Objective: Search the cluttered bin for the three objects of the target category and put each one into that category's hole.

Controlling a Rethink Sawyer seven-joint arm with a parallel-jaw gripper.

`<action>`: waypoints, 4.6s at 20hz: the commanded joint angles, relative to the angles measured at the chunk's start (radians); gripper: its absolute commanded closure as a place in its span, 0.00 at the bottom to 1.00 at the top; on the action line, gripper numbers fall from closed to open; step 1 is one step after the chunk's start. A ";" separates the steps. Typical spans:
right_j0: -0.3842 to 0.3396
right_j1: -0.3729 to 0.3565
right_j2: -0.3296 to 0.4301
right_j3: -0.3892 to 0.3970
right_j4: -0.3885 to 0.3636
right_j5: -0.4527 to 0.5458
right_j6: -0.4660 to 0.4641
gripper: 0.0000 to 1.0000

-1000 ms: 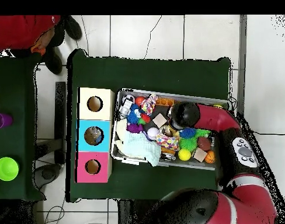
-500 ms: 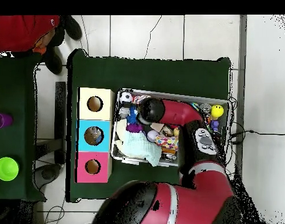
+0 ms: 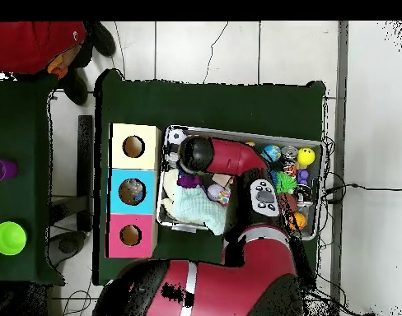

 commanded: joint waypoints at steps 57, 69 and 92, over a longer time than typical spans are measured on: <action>-0.507 -0.405 0.218 0.219 -0.231 0.505 -0.379 0.00; -0.564 -0.305 0.270 0.202 -0.291 0.417 -0.373 0.00; -0.588 -0.074 0.269 0.212 -0.462 0.200 -0.289 0.00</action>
